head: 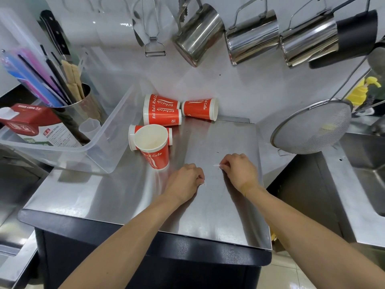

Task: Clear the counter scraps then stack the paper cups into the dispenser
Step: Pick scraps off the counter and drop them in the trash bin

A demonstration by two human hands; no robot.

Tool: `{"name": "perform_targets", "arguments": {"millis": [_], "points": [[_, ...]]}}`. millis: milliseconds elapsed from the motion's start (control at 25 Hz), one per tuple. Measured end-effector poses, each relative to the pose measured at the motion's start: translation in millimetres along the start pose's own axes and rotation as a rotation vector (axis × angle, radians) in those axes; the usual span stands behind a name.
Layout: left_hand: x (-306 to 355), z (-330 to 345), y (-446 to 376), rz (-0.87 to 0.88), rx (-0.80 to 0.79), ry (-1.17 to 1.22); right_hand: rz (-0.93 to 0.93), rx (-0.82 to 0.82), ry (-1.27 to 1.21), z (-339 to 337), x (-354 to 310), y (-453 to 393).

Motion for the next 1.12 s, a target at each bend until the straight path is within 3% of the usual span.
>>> {"name": "perform_targets", "arguments": {"millis": [240,560,720,1120], "points": [[1,1,16,-0.049,0.088,-0.010,0.026,0.067,0.046,-2,-6,41],[14,-4,56,-0.061,0.146,0.372,0.085,0.108,-0.179,-29,-6,120],[27,9,90,-0.040,0.111,0.546,0.201,0.182,-0.244,-40,14,178],[125,54,144,0.283,-0.181,0.714,0.531,0.345,-0.207,-72,71,345]]}}
Point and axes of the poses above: each hand's wrist, its own y-axis away from the middle knuckle, its own z-axis out of the palm, x = y × z, the point moved 8 cm from there along -y, towards the middle knuckle, and after that the axes turned 1 degree about z, right-handed, at the moved point
